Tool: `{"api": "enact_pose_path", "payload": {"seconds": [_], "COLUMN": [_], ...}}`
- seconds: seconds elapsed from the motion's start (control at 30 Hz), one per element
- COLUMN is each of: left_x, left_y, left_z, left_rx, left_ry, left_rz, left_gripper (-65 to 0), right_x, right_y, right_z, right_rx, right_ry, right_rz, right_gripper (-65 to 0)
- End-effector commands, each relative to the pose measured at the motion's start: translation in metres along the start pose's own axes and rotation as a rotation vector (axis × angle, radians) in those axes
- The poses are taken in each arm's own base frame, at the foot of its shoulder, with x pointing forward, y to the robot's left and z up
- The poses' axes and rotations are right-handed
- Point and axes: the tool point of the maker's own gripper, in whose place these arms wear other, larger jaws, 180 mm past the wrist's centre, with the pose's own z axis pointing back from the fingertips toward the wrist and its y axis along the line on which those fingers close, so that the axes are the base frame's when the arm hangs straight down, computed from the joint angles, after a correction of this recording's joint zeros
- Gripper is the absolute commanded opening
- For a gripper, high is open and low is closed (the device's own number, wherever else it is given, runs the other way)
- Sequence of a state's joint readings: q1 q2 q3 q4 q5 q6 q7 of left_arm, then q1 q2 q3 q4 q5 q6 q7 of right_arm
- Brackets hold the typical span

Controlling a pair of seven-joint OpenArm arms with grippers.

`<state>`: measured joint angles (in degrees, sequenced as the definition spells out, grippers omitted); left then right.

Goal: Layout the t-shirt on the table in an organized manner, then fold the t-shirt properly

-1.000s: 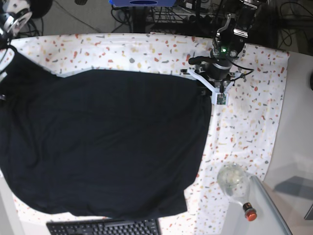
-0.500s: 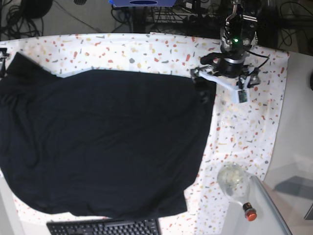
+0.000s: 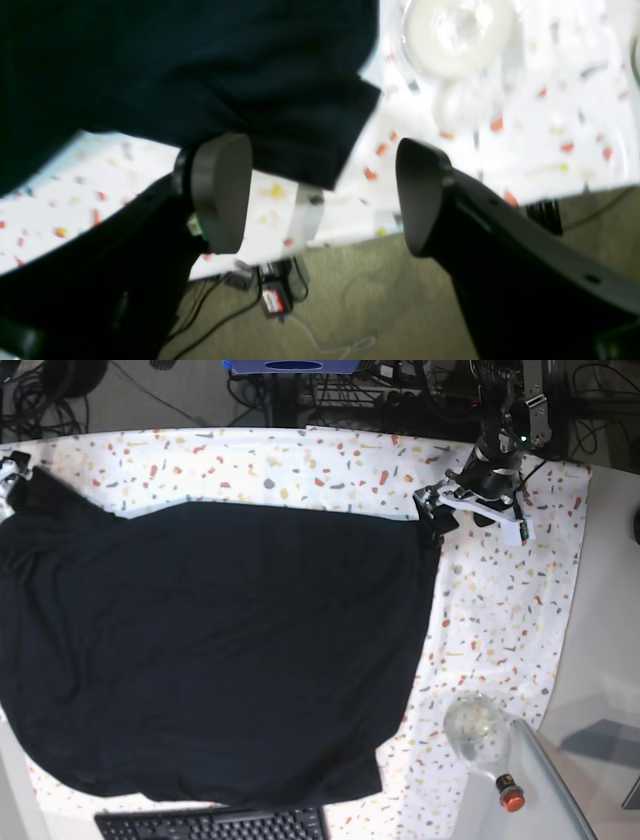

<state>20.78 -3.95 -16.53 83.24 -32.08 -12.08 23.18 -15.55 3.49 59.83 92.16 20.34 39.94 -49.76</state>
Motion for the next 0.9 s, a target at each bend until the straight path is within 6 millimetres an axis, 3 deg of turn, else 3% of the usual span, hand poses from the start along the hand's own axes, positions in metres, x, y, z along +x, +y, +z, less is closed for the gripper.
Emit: {"api": "enact_pose_path", "payload": {"seconds": [0.0, 0.17, 0.4, 0.43, 0.47, 0.6, 0.63, 0.87], "left_x": [0.008, 0.012, -0.003, -0.004, -0.004, -0.004, -0.004, -0.003], "left_y": [-0.013, -0.018, -0.007, -0.007, -0.006, -0.005, -0.005, 0.004], "left_z": [-0.002, -0.011, -0.023, -0.023, -0.023, -0.023, -0.023, -0.020], "left_rx": [-0.042, -0.054, -0.030, -0.029, -0.028, -0.025, -0.025, -0.010], "left_ry": [-0.031, -0.032, 0.016, 0.019, 0.020, 0.021, 0.021, 0.027], "left_rz": [0.003, 0.010, 0.037, 0.038, 0.039, 0.039, 0.038, 0.020], "left_gripper": [0.0, 0.0, 0.0, -4.6, -13.5, -57.1, -65.0, -65.0], "right_x": [0.014, 0.014, 0.009, 0.012, 0.017, 0.023, 0.024, 0.057], "right_y": [-0.006, -0.006, -0.007, -0.005, -0.009, -0.023, -0.026, -0.038], "right_z": [0.005, 0.005, 0.000, -0.006, -0.012, -0.035, -0.037, -0.037], "right_rx": [-0.010, -0.012, -0.001, 0.013, 0.017, 0.048, 0.049, 0.039], "right_ry": [-0.047, -0.046, -0.037, -0.048, -0.067, -0.046, -0.046, -0.087], "right_rz": [0.012, 0.013, -0.008, -0.023, -0.039, -0.096, -0.101, -0.074], "right_gripper": [-22.5, -22.5, -22.5, -22.5, -22.5, -22.5, -22.5, -22.5]}}
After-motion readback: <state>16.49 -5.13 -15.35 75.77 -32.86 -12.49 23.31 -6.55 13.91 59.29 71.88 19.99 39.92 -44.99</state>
